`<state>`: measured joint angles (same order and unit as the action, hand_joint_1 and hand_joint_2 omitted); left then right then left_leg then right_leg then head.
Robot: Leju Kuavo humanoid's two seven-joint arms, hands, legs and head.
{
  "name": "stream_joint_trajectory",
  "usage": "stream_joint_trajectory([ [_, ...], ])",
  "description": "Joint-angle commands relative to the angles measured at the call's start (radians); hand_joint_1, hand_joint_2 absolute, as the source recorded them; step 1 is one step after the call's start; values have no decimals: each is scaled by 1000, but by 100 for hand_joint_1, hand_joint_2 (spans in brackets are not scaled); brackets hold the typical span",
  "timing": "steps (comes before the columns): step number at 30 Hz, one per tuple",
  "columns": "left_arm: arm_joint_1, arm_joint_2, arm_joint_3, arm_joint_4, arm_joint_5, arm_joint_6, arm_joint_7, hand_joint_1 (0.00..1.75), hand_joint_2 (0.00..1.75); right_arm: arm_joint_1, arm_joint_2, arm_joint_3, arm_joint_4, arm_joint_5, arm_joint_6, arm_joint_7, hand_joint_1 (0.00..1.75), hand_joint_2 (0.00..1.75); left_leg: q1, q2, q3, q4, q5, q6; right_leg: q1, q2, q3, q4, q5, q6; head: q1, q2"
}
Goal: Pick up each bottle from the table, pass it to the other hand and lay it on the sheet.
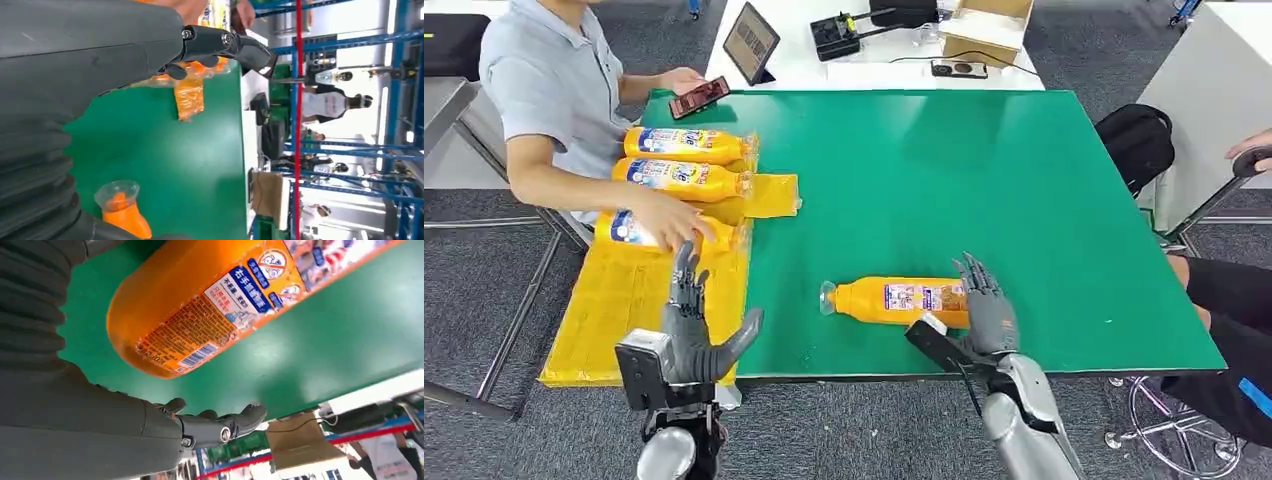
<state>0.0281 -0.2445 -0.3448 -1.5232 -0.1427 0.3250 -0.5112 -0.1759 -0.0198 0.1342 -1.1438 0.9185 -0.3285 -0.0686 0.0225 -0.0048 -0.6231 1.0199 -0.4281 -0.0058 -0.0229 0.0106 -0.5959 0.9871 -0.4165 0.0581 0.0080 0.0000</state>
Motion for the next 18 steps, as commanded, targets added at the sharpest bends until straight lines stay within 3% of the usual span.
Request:
stream_joint_trajectory([
  [1, -24, 0, 11, 61, -5, -13, 18, 0, 175, -125, -4, 81, 208, 123, -46, 87, 0, 175, 0, 2, 4, -1, -1, 1, 0, 1, 4, -1, 0, -2, 0, 0],
  [18, -36, 8, 13, 71, -27, -27, 40, 0, 175, -237, 16, 97, 431, 197, 19, 156, 0, 175, 0, 2, 4, -1, -1, 1, 0, 1, 4, -1, 0, -2, 0, 0],
])
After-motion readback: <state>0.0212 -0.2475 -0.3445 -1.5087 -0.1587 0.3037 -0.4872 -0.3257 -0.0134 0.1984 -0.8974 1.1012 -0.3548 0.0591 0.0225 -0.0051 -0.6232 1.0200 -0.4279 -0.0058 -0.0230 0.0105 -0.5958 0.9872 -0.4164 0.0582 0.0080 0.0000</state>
